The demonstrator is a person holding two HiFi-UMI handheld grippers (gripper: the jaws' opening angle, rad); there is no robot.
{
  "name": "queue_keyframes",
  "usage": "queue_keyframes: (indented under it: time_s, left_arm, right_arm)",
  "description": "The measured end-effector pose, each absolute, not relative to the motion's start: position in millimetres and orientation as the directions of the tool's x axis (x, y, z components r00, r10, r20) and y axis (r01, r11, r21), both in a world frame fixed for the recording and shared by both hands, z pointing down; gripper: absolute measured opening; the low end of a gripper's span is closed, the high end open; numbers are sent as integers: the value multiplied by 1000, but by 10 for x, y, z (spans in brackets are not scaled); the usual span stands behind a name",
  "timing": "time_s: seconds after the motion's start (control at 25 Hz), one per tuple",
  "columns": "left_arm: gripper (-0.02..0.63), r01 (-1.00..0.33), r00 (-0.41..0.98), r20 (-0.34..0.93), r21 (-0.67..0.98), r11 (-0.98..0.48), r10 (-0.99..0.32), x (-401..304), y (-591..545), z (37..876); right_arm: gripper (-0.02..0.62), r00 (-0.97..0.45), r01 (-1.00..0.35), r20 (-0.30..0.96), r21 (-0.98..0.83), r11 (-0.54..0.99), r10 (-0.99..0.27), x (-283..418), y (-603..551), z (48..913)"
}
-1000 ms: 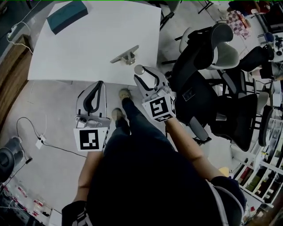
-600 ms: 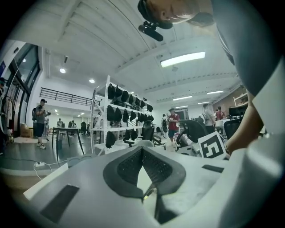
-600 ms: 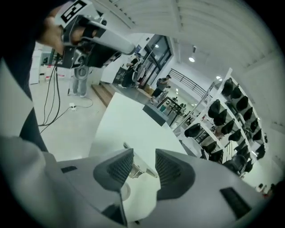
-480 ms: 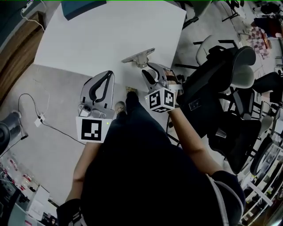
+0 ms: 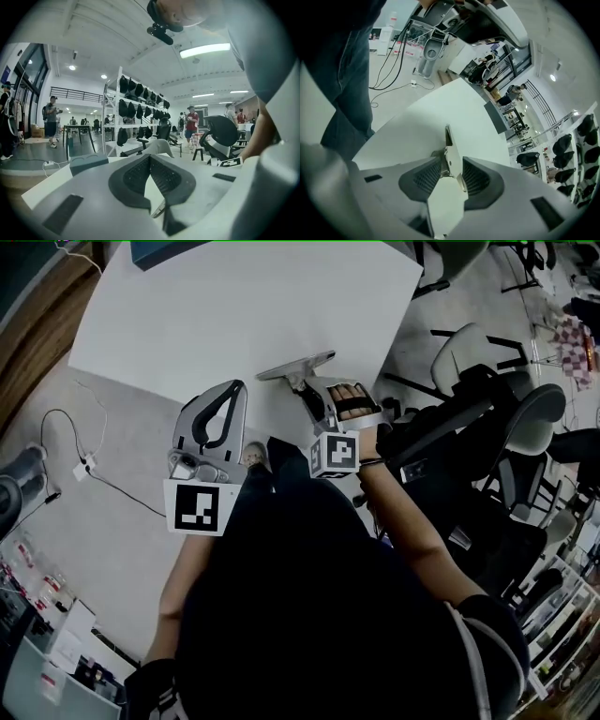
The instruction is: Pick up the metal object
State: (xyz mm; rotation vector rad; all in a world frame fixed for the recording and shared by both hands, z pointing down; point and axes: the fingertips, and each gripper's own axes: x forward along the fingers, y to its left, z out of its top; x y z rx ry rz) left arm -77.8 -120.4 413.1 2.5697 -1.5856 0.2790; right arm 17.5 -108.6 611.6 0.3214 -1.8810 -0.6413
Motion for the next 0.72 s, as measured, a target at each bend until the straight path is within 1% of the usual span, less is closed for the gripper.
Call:
queue_keyframes:
  time_s: [0.2, 0.44, 0.72]
  left_arm:
    - [23, -904, 416, 221, -4, -428, -882, -751, -1333, 4215]
    - [23, -909, 411, 226, 24, -417, -883, -713, -1301, 4324]
    - [23, -900, 433, 227, 61, -431, -872, -790, -1283, 4370]
  right_arm:
    - [135, -400, 157, 777, 581, 799, -486, 161, -1126, 6207]
    - [117, -404, 196, 771, 598, 777, -492, 130, -1137, 6279]
    - [89, -376, 219, 769, 615, 757, -516, 103, -1149, 6321]
